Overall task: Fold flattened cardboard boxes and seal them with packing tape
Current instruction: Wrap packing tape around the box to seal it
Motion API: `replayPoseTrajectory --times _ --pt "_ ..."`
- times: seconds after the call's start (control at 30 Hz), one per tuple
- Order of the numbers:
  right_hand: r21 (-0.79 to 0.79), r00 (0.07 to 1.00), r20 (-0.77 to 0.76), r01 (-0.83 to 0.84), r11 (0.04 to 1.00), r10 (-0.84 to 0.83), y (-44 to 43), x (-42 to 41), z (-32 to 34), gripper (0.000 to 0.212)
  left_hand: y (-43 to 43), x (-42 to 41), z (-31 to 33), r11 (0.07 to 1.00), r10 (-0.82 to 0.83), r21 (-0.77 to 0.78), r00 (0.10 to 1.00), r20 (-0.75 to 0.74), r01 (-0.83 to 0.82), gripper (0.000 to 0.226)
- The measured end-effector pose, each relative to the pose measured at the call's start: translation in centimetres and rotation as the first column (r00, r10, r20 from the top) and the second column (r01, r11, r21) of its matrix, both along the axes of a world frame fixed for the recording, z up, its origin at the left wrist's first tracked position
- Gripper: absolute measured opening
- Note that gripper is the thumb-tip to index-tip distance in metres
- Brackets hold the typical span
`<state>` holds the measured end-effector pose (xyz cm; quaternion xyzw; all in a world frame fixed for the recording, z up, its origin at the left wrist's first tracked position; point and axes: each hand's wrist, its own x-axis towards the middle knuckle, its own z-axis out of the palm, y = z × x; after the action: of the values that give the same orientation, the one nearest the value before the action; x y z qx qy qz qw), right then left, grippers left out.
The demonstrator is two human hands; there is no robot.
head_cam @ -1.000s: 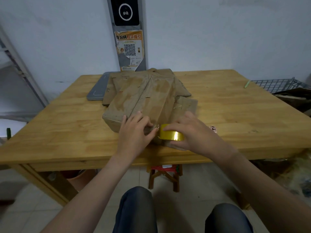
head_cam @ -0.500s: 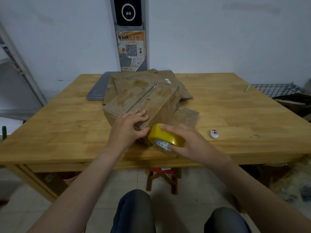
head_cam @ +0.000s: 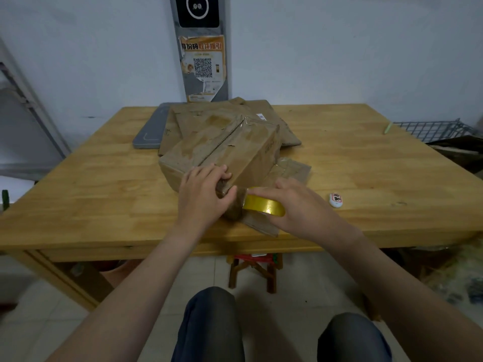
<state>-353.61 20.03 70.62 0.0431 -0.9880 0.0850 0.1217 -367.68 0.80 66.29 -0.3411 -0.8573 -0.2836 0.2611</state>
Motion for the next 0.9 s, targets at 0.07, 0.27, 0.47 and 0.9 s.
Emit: replayPoseTrajectory --times 0.07,0.27,0.47,0.9 --pt "0.0 1.0 0.01 0.004 1.0 -0.004 -0.2 -0.2 0.0 0.065 0.7 0.2 -0.2 0.998 0.044 0.046 0.999 -0.025 -0.043 0.033" --pt "-0.062 1.0 0.009 -0.007 0.998 0.008 0.4 -0.4 0.0 0.066 0.7 -0.1 -0.8 0.999 0.022 0.031 0.997 -0.071 -0.02 0.037" --pt "-0.028 1.0 0.02 -0.007 1.0 0.008 0.4 -0.5 0.0 0.065 -1.7 -1.9 -0.6 0.978 -0.204 -0.028 0.979 0.01 0.204 0.053" --pt "-0.006 1.0 0.011 -0.003 1.0 0.003 0.3 -0.4 -0.2 0.067 -2.9 -2.9 0.7 0.947 -0.307 -0.062 0.945 0.109 0.315 0.061"
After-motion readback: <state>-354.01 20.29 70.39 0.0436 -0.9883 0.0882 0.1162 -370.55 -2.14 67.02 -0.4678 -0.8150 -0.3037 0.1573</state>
